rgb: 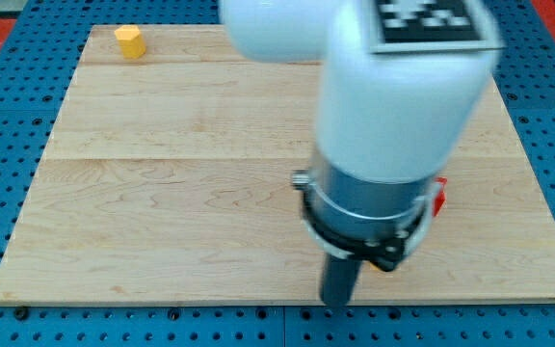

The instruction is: Push the yellow heart into the red star

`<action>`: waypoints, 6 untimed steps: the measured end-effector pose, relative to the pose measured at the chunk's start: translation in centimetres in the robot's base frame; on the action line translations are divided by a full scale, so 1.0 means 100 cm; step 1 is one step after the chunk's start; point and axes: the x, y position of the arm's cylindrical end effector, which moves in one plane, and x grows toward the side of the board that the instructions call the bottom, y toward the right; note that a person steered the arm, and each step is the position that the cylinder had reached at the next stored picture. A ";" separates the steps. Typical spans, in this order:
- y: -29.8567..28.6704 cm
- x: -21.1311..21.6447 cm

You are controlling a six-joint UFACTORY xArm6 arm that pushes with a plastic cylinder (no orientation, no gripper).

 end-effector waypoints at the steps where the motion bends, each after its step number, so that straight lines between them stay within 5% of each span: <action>1: 0.000 -0.020; 3: 0.079 -0.020; 6: 0.082 -0.020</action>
